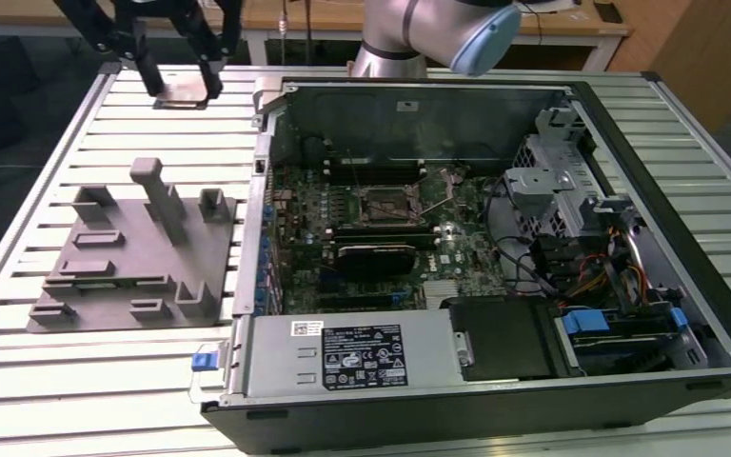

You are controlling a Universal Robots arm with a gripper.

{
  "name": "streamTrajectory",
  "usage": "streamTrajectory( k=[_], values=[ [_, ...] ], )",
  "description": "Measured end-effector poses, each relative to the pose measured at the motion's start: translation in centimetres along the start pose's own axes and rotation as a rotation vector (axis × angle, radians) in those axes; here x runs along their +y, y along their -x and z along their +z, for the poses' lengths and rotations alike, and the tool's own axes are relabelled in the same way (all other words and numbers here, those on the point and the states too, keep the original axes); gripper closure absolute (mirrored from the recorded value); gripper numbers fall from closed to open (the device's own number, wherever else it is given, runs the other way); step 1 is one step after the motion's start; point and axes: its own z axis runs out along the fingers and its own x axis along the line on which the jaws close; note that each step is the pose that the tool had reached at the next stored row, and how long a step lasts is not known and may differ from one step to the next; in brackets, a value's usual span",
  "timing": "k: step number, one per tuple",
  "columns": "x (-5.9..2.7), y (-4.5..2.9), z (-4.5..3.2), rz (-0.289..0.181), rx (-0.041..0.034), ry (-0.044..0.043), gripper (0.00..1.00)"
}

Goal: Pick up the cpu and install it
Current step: 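Pick up the cpu and move it towards the insertion slot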

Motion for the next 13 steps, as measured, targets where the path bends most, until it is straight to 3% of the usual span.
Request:
streamTrajectory(
  k=[8,13],
  values=[
    [0.16,3.08,0.29,0.0,0.0077,-0.0005,0.46],
    [0.22,4.78,1.04,0.001,0.0151,-0.0009,0.46]
  ],
)
